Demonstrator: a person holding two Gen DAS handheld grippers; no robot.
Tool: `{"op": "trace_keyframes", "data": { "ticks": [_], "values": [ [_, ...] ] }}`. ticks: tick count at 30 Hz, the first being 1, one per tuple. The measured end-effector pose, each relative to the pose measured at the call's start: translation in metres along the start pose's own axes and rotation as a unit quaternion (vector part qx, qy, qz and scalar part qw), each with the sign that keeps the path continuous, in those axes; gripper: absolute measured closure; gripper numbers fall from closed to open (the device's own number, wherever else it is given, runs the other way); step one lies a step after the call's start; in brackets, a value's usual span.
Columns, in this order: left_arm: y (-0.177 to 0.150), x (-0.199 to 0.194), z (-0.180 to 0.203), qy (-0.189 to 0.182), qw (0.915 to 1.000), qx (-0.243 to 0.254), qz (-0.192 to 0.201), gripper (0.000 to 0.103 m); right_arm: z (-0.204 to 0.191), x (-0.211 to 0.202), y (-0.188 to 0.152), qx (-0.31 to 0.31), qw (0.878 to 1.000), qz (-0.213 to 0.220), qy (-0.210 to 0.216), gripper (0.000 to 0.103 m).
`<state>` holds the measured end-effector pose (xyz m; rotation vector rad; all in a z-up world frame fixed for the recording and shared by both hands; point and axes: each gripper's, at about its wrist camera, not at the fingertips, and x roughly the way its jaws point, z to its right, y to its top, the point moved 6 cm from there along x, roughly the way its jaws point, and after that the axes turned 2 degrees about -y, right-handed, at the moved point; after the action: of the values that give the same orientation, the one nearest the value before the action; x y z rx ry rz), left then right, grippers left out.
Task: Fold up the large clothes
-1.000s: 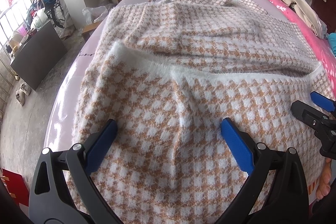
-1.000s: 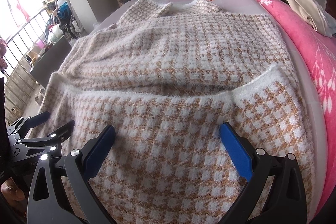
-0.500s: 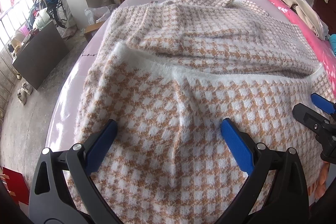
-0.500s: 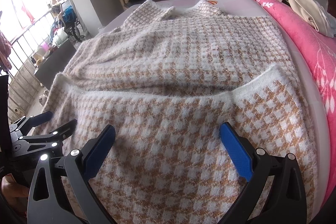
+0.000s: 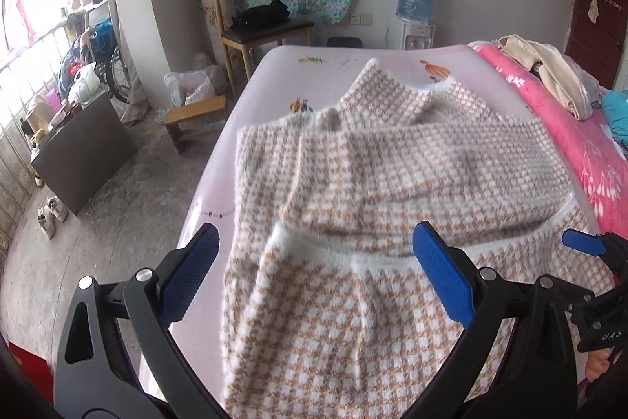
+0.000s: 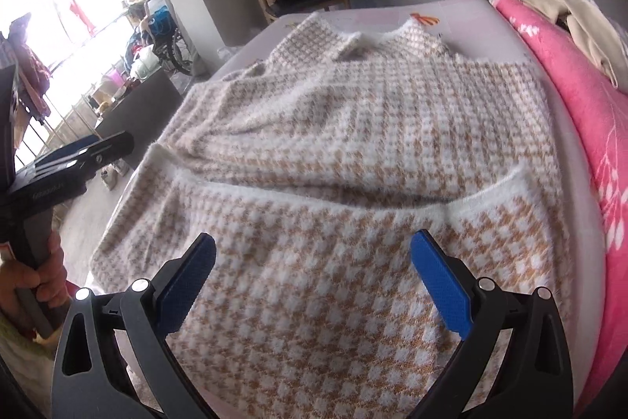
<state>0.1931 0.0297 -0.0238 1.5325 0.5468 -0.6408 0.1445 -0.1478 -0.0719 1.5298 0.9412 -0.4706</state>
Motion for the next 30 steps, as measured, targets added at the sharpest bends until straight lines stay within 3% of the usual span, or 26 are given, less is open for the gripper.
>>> {"op": "trace_keyframes", "data": {
  "ticks": [6,10,13,20,24,30],
  "values": [
    [0.068,0.004,-0.002,-0.051,0.9983,-0.007,0.027,0.007,0.001,-0.03,0.052,-0.028,0.999,0.028,-0.004,0.006],
    [0.108,0.02,0.004,-0.086,0.9952,-0.007,0.047,0.007,0.014,-0.028,0.092,-0.014,0.999,0.033,-0.003,0.006],
    [0.134,0.047,0.012,-0.117,0.9923,-0.013,0.038,0.007,0.026,-0.016,0.127,0.001,1.0,0.03,0.006,0.006],
    [0.182,0.145,0.042,-0.163,0.9863,-0.02,-0.016,0.008,0.073,0.057,0.204,0.053,0.998,-0.028,-0.004,0.006],
    [0.194,0.208,0.051,-0.19,0.9785,-0.054,-0.059,0.008,0.102,0.109,0.239,0.077,0.995,-0.054,-0.015,0.006],
    [0.193,0.277,0.07,-0.199,0.9728,-0.052,-0.107,0.026,0.148,0.18,0.267,0.125,0.988,-0.091,-0.019,0.014]
  ]
}}
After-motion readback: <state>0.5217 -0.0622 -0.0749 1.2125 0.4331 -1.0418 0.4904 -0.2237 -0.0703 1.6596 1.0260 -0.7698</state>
